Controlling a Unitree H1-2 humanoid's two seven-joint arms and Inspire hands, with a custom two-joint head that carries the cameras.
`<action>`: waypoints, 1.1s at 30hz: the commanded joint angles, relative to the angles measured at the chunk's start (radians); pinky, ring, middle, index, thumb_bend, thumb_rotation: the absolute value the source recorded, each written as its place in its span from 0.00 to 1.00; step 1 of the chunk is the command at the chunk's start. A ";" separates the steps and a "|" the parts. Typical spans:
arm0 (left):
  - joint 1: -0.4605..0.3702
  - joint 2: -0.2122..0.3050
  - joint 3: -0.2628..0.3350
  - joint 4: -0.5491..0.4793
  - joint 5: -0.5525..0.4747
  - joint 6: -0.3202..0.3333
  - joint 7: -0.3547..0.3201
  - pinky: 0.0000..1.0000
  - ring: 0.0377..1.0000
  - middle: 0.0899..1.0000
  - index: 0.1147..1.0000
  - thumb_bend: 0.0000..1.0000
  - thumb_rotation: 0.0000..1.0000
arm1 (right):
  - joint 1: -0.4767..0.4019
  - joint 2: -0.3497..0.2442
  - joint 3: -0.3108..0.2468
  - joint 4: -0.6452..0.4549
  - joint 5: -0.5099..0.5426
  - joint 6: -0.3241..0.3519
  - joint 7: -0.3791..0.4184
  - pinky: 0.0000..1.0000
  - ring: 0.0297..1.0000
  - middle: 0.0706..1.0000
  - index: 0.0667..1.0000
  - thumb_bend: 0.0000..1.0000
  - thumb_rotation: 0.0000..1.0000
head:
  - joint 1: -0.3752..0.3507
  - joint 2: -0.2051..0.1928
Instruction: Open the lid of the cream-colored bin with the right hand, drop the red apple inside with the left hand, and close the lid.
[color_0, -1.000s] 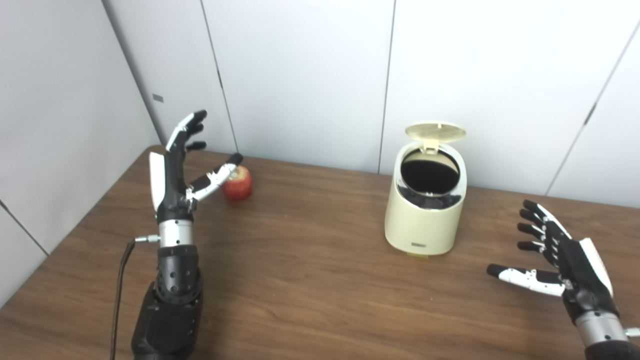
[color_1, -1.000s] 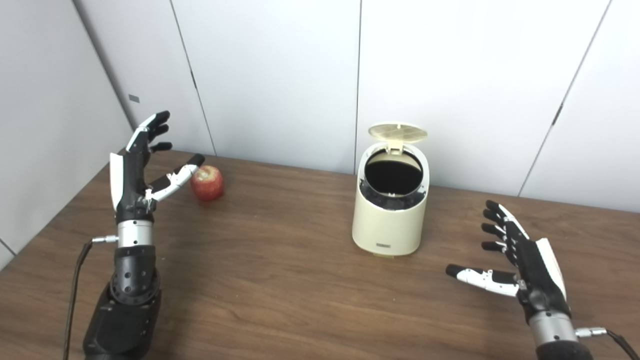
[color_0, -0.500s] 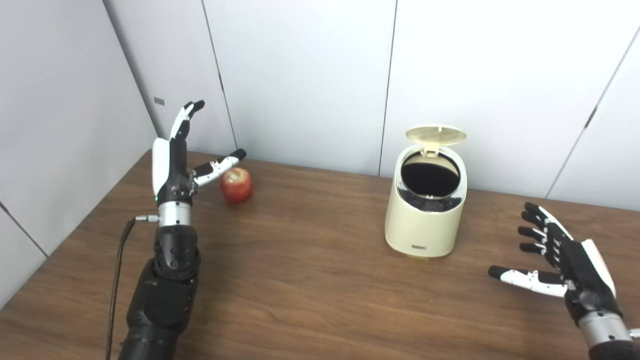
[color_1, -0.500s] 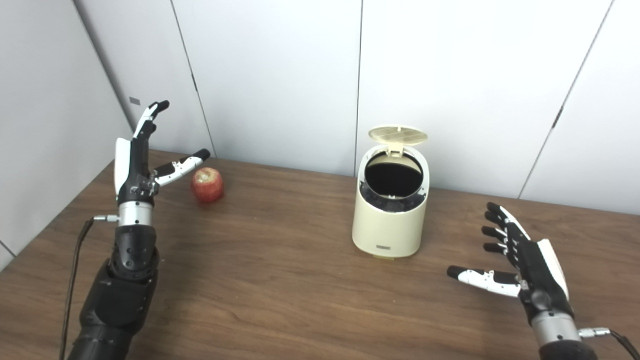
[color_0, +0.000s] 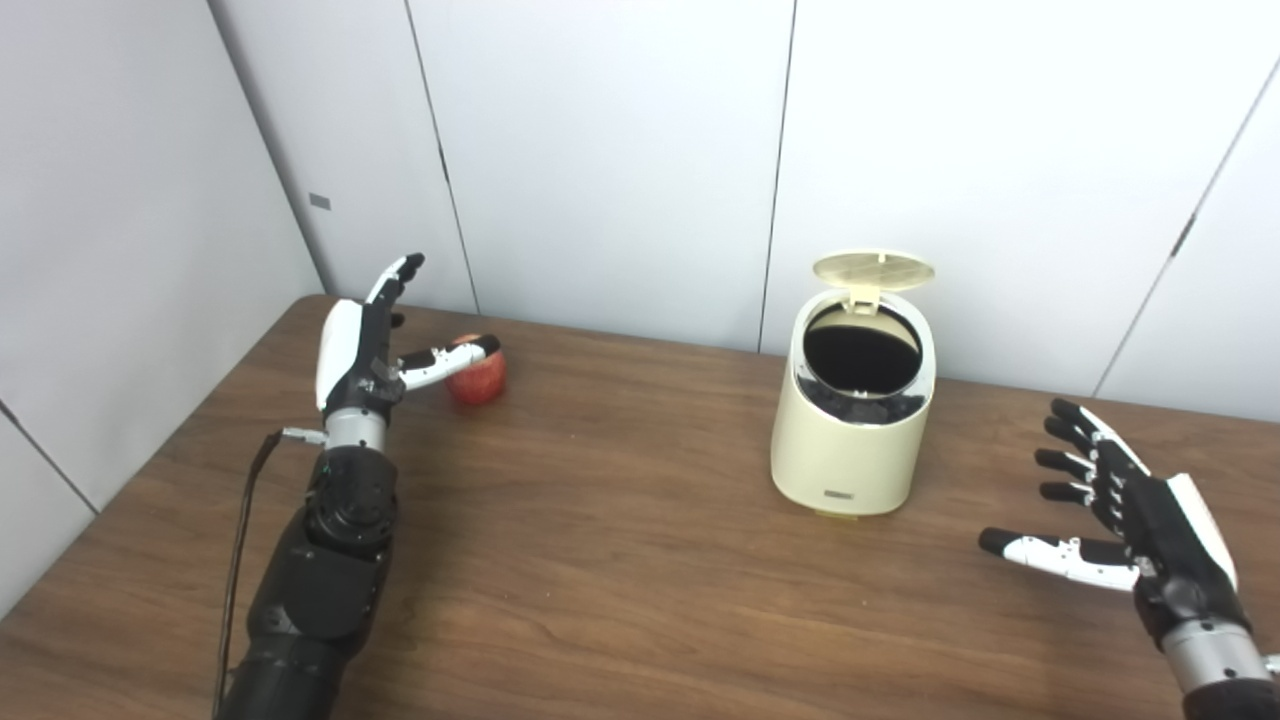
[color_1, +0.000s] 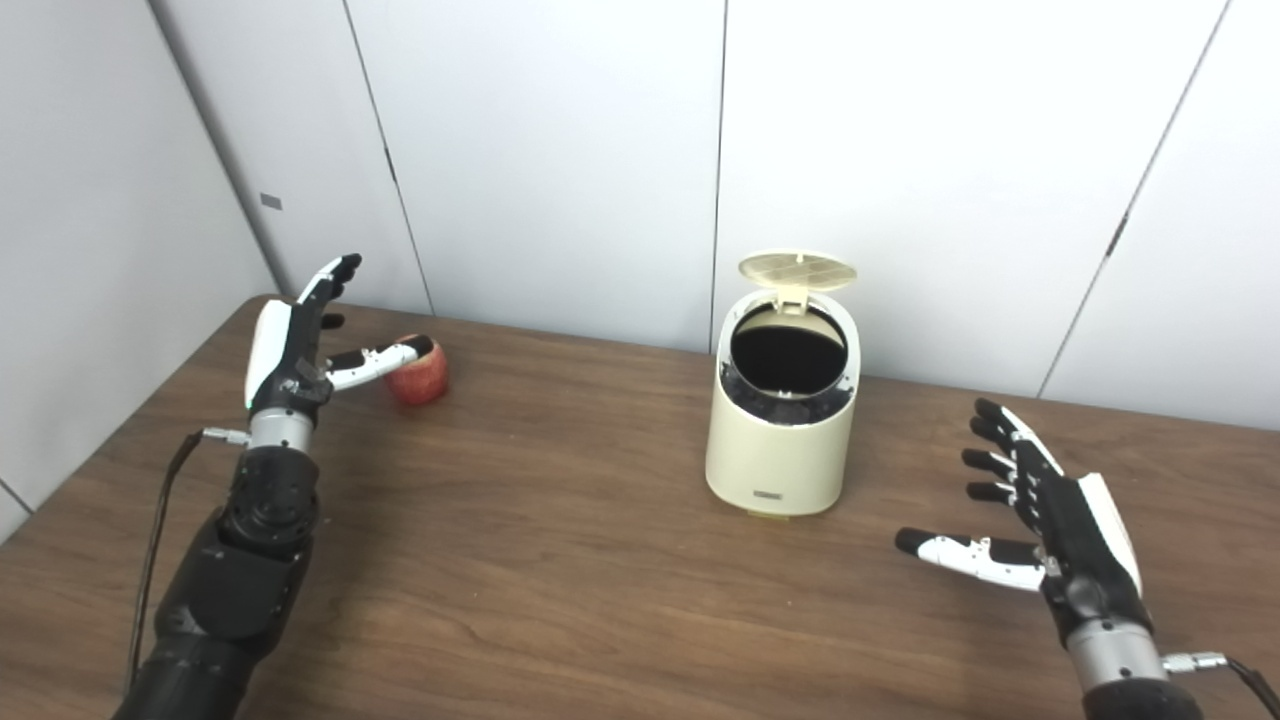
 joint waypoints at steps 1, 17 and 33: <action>-0.053 0.036 -0.005 0.002 0.022 -0.013 0.026 0.75 0.88 0.88 0.90 0.93 0.27 | -0.016 -0.017 -0.009 -0.044 0.016 -0.010 0.004 0.75 0.83 0.89 0.91 0.69 0.08 | 0.001 0.001; -0.090 0.059 -0.092 0.220 0.062 -0.047 0.091 0.66 0.81 0.84 0.86 0.93 0.24 | -0.001 -0.030 -0.015 -0.088 0.018 0.030 0.010 0.74 0.82 0.89 0.91 0.68 0.07 | -0.016 0.013; -0.125 0.035 -0.134 0.391 0.006 -0.163 0.109 0.57 0.64 0.64 0.69 0.90 0.11 | 0.016 -0.048 -0.011 -0.113 0.017 0.045 0.011 0.72 0.81 0.89 0.91 0.68 0.09 | -0.030 0.026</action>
